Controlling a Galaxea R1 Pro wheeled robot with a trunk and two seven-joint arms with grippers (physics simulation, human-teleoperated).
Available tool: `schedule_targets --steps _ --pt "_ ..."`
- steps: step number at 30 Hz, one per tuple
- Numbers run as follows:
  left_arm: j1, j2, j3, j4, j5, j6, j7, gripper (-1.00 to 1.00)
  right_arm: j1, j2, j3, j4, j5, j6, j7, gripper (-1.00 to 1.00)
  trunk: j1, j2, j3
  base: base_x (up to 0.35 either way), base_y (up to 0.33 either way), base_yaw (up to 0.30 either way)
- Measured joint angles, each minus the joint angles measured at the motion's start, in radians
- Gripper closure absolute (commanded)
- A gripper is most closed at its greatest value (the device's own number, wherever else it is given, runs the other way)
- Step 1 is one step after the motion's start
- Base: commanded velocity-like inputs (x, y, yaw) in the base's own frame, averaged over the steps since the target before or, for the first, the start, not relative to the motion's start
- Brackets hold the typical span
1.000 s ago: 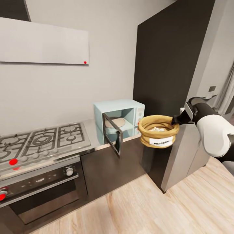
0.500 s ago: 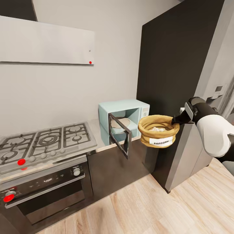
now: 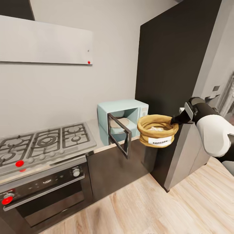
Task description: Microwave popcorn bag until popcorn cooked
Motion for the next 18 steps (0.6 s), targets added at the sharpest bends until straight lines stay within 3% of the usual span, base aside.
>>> schedule_targets --steps 18 --pt "0.000 0.000 0.000 0.000 0.000 0.000 0.000 -1.00 0.000 0.000 -0.012 0.000 -0.002 0.000 0.003 1.00 0.000 0.000 0.000 0.000 0.000 -0.246"
